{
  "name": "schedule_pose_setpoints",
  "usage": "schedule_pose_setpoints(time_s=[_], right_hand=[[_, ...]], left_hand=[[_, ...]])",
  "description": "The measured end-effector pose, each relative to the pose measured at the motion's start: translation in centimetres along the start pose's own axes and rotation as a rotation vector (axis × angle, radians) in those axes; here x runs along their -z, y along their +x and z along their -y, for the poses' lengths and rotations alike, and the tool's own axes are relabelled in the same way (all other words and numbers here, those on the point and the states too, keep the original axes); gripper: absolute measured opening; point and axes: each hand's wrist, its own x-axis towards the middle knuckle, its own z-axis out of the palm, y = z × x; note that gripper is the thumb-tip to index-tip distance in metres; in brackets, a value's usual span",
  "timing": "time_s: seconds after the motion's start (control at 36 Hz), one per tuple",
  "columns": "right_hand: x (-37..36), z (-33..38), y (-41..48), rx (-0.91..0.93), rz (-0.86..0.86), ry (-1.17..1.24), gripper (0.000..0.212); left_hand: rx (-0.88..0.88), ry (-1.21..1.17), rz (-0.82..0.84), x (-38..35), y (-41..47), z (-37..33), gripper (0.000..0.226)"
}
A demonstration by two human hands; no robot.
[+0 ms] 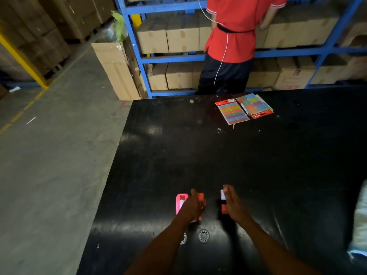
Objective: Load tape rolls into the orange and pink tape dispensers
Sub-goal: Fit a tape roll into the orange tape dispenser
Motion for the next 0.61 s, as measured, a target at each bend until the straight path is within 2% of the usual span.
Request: schedule_pose_setpoints(time_s=[0.06, 0.08, 0.19, 0.28, 0.5, 0.61], right_hand=[[0.1, -0.1, 0.1, -0.007, 0.018, 0.007, 0.034], [0.0, -0.2, 0.2, -0.011, 0.025, 0.008, 0.038], [-0.8, -0.2, -0.2, 0.002, 0.028, 0.016, 0.04], [-1.3, -0.2, -0.7, 0.026, 0.003, 0.044, 0.035], [-1.6, -0.5, -1.2, 0.073, 0.001, 0.079, 0.031], [-1.6, -0.5, -1.3, 0.068, 0.003, 0.096, 0.032]], left_hand=[[0.018, 0.108, -0.053, -0.8, 0.0, 0.0, 0.053], [0.053, 0.14, -0.098, -1.2, 0.2, -0.1, 0.056], [0.133, 0.256, -0.217, -2.9, 1.2, 0.1, 0.057], [0.172, 0.242, -0.277, -3.7, 1.8, 0.1, 0.056], [0.134, 0.361, -0.339, -4.2, 2.8, 0.2, 0.051], [0.126, 0.348, -0.329, -4.2, 2.9, 0.2, 0.055]])
